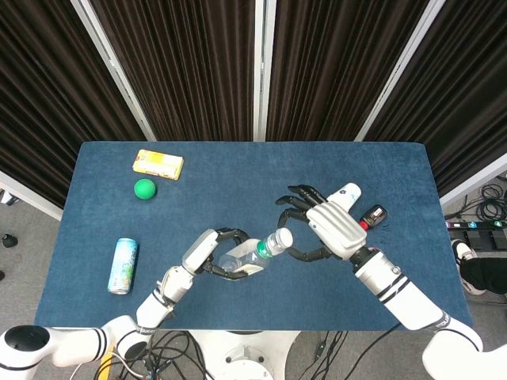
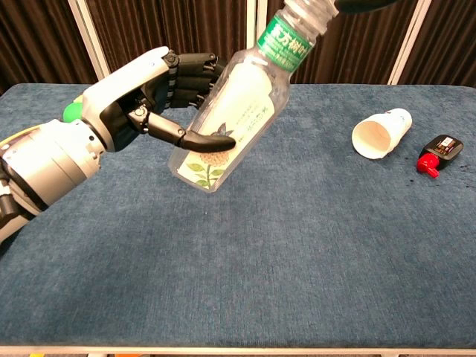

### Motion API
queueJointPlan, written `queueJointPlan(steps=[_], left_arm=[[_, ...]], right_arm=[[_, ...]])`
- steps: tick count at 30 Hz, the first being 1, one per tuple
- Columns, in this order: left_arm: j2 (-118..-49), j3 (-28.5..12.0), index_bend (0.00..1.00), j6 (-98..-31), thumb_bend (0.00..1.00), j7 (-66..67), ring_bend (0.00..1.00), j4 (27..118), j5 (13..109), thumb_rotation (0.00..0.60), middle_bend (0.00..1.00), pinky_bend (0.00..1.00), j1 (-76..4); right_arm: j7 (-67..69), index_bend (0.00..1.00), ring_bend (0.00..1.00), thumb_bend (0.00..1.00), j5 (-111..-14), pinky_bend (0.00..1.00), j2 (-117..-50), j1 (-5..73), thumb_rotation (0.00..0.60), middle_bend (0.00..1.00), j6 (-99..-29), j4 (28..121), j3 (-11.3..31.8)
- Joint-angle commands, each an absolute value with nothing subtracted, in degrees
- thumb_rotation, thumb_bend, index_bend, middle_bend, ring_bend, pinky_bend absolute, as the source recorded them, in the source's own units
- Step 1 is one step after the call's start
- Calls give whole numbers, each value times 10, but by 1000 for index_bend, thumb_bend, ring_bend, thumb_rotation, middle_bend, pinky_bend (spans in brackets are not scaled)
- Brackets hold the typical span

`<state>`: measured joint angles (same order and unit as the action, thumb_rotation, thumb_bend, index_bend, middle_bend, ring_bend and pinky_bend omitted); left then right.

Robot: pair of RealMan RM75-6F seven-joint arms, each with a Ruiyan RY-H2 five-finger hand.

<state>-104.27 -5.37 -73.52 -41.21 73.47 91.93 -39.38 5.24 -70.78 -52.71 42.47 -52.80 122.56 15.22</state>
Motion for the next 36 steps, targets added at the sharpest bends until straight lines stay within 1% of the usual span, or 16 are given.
queueJointPlan(steps=[1,5,9,15,19,22,26,30,32,34,36], left_arm=[[-1043,-54,599,-734,235,-411,484,733,919,600,567,415,-394],[-1041,-52,599,-731,236,-404,484,727,917,600,567,414,-393],[-1033,-46,599,-714,239,-353,484,703,908,600,564,409,-390],[-998,-47,599,-628,240,-193,473,703,850,600,550,386,-396],[-991,-51,577,-570,239,-76,435,719,795,600,527,358,-403],[-992,-57,510,-537,224,-4,382,737,748,600,472,318,-407],[-998,-63,406,-528,188,67,286,753,708,600,375,256,-408],[-997,-65,311,-539,162,104,218,772,689,600,310,222,-401],[-994,-65,234,-548,126,115,168,782,686,600,258,211,-397],[-988,-66,188,-554,105,112,135,794,686,600,219,208,-391],[-977,-64,165,-568,98,114,119,808,691,600,200,205,-384]], right_arm=[[62,616,0,402,-713,0,-526,420,600,177,-531,1224,153],[77,616,0,402,-718,0,-517,412,600,172,-537,1222,155],[95,616,0,402,-710,0,-497,400,600,170,-537,1215,154],[113,616,0,402,-687,0,-480,383,600,166,-525,1188,143],[122,616,0,402,-683,0,-484,376,600,163,-514,1170,134],[117,616,0,402,-677,0,-495,374,600,164,-503,1152,122],[102,616,0,402,-663,0,-512,377,600,163,-481,1129,107],[75,616,0,402,-648,0,-539,383,600,163,-469,1104,94],[67,616,0,402,-641,0,-553,386,600,163,-463,1092,91],[57,616,0,402,-638,0,-567,391,600,163,-459,1079,87],[43,616,0,402,-635,0,-584,395,600,163,-457,1064,83]])
